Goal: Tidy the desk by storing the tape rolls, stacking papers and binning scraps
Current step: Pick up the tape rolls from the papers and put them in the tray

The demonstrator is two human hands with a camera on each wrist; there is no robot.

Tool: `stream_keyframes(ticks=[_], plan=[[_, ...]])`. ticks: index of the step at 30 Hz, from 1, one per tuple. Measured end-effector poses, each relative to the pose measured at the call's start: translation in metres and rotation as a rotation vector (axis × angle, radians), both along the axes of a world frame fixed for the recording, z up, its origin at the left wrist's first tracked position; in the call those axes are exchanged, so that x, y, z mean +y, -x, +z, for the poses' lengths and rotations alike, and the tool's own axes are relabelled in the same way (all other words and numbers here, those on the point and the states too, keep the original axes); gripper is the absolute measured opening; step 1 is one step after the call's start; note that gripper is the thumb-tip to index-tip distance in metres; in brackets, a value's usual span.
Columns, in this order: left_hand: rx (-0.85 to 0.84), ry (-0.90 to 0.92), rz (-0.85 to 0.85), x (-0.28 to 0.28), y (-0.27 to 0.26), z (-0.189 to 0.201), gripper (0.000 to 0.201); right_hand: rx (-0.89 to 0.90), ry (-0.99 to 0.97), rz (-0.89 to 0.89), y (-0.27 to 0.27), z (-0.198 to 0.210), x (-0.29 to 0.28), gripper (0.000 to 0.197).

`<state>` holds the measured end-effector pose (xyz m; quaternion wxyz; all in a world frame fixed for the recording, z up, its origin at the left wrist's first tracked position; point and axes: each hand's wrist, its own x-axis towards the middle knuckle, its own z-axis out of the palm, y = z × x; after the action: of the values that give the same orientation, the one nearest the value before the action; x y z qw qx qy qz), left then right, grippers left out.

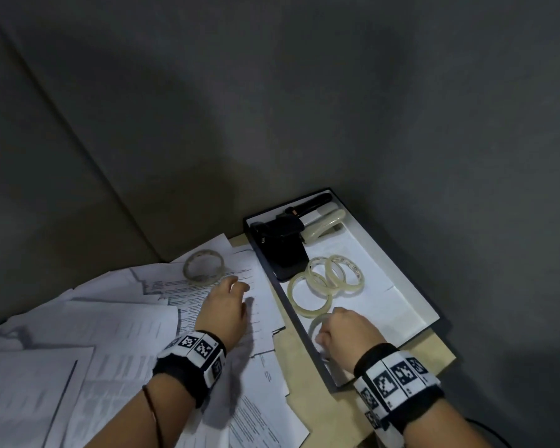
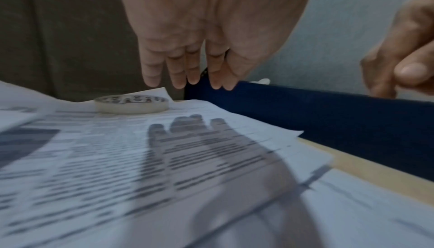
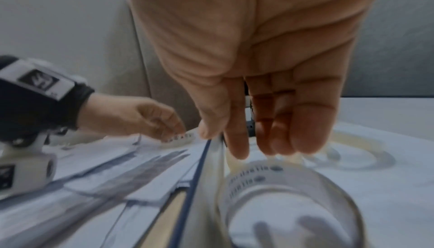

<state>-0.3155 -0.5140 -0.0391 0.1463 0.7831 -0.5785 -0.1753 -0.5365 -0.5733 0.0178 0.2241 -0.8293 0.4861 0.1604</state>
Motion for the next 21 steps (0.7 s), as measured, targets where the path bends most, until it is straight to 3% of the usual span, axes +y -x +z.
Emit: stream_keyframes(ticks=[7, 12, 18, 21], plan=[[-0.229, -0.287, 0.078, -0.007, -0.048, -0.007, 0.041, -0.056, 0.058, -0.037, -0.014, 0.013, -0.011, 0.031], [-0.21, -0.344, 0.05, -0.018, -0.06, -0.008, 0.034, -0.075, 0.071, -0.059, -0.011, 0.012, -0.013, 0.029], [-0.06, -0.013, 0.052, -0.013, -0.031, 0.009, 0.024, -0.1, 0.061, -0.107, -0.002, 0.006, -0.019, 0.023], [0.083, 0.117, -0.066, -0.01, -0.003, 0.03, 0.025, -0.24, 0.094, -0.13, -0.007, 0.011, -0.019, 0.025]])
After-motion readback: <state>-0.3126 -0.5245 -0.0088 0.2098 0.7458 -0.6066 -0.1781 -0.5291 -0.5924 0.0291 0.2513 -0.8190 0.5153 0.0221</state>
